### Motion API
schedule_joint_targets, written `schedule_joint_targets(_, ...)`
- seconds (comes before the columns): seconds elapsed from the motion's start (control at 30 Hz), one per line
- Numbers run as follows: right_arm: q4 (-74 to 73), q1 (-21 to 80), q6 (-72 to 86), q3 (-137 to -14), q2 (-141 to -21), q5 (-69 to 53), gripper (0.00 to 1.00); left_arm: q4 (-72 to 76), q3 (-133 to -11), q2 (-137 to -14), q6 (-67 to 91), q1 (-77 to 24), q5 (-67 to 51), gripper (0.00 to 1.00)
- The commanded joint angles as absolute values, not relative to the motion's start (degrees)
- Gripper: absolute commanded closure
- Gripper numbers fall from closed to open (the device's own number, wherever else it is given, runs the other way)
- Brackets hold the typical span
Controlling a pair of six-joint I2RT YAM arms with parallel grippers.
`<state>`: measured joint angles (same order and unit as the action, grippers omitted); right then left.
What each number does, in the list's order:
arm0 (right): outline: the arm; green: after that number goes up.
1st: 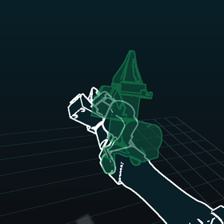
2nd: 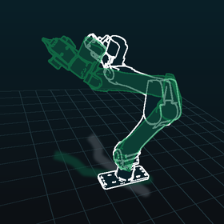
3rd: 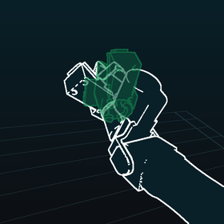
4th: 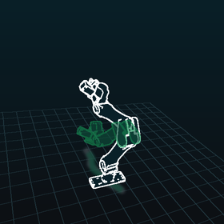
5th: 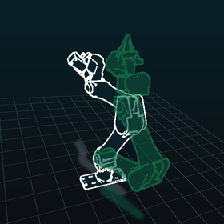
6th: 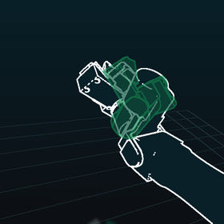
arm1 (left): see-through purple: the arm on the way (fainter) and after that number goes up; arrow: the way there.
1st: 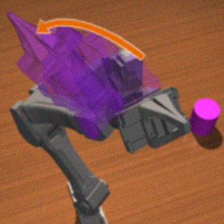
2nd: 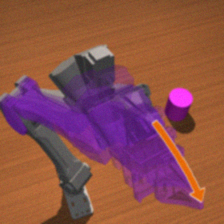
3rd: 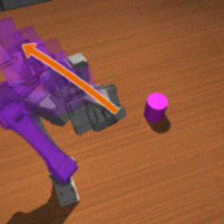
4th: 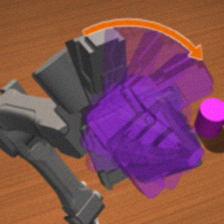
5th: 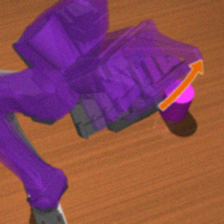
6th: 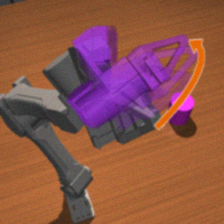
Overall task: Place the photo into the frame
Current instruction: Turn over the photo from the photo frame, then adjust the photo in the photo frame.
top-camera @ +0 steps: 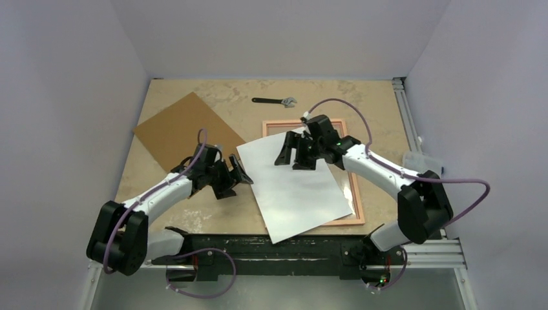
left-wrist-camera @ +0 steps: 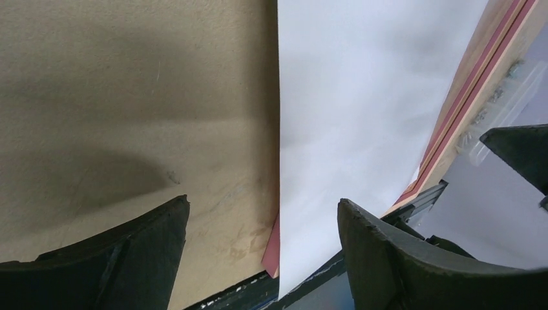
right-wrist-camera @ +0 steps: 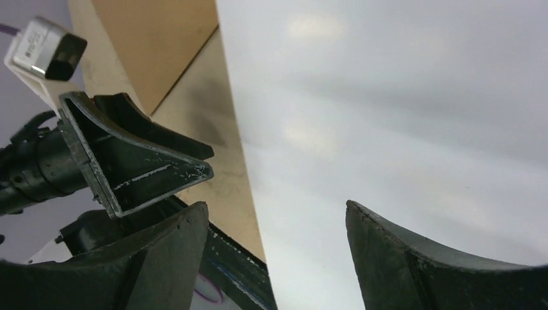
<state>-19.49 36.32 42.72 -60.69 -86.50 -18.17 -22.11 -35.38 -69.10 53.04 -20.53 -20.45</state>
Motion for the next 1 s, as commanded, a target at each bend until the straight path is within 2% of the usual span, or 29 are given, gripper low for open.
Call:
schedule_joint_targets(0.0,-18.9,30.1,40.2,-56.9,-82.4,-21.9,0.23,-2.1,-30.6,-72.6,58.7,-20.4,-24.8,0.19)
schedule_joint_targets(0.23,-19.8,21.9,38.9,-53.9,-78.2,-24.8,0.23,17.7,-25.0,-81.1,64.8,-22.0,-27.6,0.31)
schedule_joint_targets(0.33,-21.2,20.0,38.1,-54.9,-77.5,-25.5,0.23,23.0,-24.7,-84.8,66.6,-23.3,-28.0,0.4)
schedule_joint_targets(0.4,-21.8,19.1,37.7,-55.5,-77.1,-26.0,0.23,26.9,-23.9,-86.7,68.0,-24.0,-27.8,0.5)
schedule_joint_targets(0.5,-22.1,18.7,37.6,-55.8,-76.3,-25.9,0.24,30.4,-23.4,-88.6,68.7,-24.5,-27.3,0.72)
schedule_joint_targets(0.67,-23.0,18.6,37.0,-56.1,-75.1,-26.0,0.24,22.2,-27.3,-88.2,64.9,-24.8,-26.8,0.91)
schedule_joint_targets(0.77,-23.9,18.6,36.7,-56.6,-74.3,-25.9,0.24,16.2,-30.5,-86.4,62.4,-25.0,-25.9,0.98)
schedule_joint_targets(0.97,-25.7,18.6,35.6,-57.7,-72.4,-25.0,0.24,0.4,-41.2,-84.6,54.1,-25.4,-24.5,1.0)
